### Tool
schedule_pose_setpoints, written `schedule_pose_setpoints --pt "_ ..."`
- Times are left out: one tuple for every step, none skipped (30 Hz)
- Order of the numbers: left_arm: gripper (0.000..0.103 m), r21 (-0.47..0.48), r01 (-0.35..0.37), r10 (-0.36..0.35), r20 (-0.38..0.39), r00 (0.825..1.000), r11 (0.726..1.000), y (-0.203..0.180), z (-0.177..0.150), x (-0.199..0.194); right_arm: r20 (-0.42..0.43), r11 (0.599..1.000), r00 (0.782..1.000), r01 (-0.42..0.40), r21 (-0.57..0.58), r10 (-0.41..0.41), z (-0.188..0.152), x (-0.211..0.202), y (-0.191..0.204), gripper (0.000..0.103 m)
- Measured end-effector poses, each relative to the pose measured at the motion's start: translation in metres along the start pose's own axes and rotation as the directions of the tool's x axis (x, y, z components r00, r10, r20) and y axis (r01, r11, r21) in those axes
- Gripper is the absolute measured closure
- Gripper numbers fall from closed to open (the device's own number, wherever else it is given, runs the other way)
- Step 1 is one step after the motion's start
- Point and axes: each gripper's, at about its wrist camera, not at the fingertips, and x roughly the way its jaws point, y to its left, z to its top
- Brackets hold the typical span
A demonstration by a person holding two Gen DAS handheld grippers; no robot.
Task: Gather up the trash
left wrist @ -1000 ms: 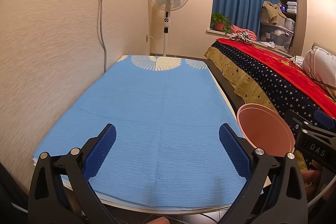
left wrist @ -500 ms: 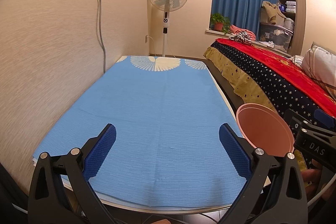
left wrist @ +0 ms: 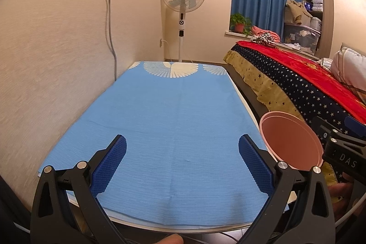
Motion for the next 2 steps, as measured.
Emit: schedule_pose_setpoints --pt "0.008 0.001 0.0 0.0 -0.001 1.0 1.0 -0.0001 -0.0001 0.0 0.0 1.0 1.0 0.0 0.0 0.0 0.0001 -0.0003 -0.0002 0.005" --pt "0.008 0.001 -0.001 0.001 -0.001 1.0 1.0 0.0 0.0 0.0001 0.001 1.0 1.0 0.0 0.0 0.0 0.0004 -0.0004 -0.0006 0.005"
